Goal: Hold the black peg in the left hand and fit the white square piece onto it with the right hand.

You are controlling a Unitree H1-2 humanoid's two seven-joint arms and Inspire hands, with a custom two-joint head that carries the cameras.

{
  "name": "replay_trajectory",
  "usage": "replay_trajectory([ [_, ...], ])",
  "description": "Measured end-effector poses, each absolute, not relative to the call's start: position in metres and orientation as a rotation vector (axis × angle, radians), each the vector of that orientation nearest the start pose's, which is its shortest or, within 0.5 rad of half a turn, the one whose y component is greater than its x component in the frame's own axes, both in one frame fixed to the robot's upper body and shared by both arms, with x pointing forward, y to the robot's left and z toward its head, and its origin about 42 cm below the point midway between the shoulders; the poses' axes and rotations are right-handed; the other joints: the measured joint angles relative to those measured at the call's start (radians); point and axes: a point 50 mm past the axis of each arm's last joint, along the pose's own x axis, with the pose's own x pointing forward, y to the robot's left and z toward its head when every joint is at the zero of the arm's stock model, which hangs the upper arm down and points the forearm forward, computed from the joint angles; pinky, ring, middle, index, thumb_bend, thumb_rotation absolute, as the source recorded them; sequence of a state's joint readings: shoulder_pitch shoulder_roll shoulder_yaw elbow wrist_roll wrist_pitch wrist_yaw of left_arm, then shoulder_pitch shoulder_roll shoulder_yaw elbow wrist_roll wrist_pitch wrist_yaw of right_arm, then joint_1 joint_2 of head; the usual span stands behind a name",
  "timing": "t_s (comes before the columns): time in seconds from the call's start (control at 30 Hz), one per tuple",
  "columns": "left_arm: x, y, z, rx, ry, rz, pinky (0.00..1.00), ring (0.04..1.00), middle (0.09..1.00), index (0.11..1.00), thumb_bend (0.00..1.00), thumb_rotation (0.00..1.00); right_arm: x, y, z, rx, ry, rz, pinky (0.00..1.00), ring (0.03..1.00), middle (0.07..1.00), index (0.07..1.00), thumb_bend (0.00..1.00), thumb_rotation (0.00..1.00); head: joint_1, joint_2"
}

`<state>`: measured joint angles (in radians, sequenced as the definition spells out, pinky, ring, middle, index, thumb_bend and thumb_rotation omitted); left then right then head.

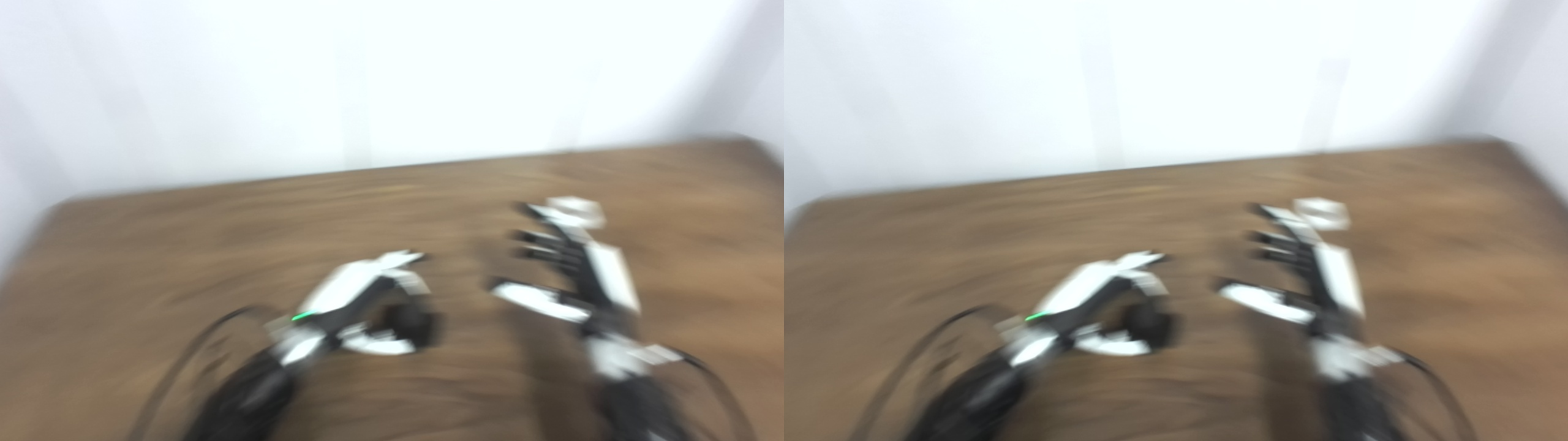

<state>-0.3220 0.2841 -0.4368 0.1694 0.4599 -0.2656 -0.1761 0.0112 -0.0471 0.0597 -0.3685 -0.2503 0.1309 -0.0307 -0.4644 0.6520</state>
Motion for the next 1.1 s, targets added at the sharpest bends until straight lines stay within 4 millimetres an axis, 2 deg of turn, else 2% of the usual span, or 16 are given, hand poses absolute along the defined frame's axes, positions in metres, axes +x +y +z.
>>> replay_trajectory([
  [0.1,0.352,0.173,0.134,0.829,-0.388,-0.708,0.81,0.945,0.915,0.491,0.52,0.06,0.275,-0.193,0.191,-0.285,-0.269,-0.044,0.7,0.823,0.912,0.837,0.75,0.31,-0.083,-0.031],
  [0.17,0.352,0.175,0.134,0.827,-0.396,-0.714,0.8,0.941,0.909,0.49,0.52,0.06,0.278,-0.189,0.195,-0.285,-0.288,-0.047,0.7,0.829,0.912,0.837,0.75,0.32,-0.115,-0.051],
  [0.37,0.353,0.178,0.132,0.812,-0.407,-0.718,0.79,0.927,0.895,0.489,0.52,0.05,0.283,-0.195,0.201,-0.337,-0.314,-0.084,0.69,0.824,0.903,0.831,0.77,0.35,-0.148,-0.075],
  [0.63,0.353,0.18,0.132,0.803,-0.402,-0.717,0.79,0.923,0.89,0.489,0.52,0.05,0.289,-0.202,0.207,-0.369,-0.33,-0.103,0.7,0.804,0.887,0.816,0.79,0.33,-0.148,-0.088],
  [0.83,0.352,0.18,0.132,0.801,-0.402,-0.716,0.79,0.923,0.889,0.489,0.52,0.05,0.307,-0.224,0.219,-0.502,-0.363,-0.132,0.69,0.802,0.879,0.811,0.74,0.29,-0.14,-0.088],
  [0.97,0.352,0.18,0.132,0.801,-0.401,-0.714,0.79,0.923,0.888,0.489,0.52,0.05,0.33,-0.247,0.224,-0.715,-0.333,-0.112,0.71,0.839,0.889,0.807,0.72,0.28,-0.139,-0.091],
  [1.1,0.352,0.18,0.132,0.799,-0.401,-0.716,0.78,0.922,0.888,0.489,0.52,0.05,0.353,-0.267,0.239,-0.869,-0.294,-0.084,0.71,0.874,0.911,0.789,0.74,0.28,-0.126,-0.088],
])
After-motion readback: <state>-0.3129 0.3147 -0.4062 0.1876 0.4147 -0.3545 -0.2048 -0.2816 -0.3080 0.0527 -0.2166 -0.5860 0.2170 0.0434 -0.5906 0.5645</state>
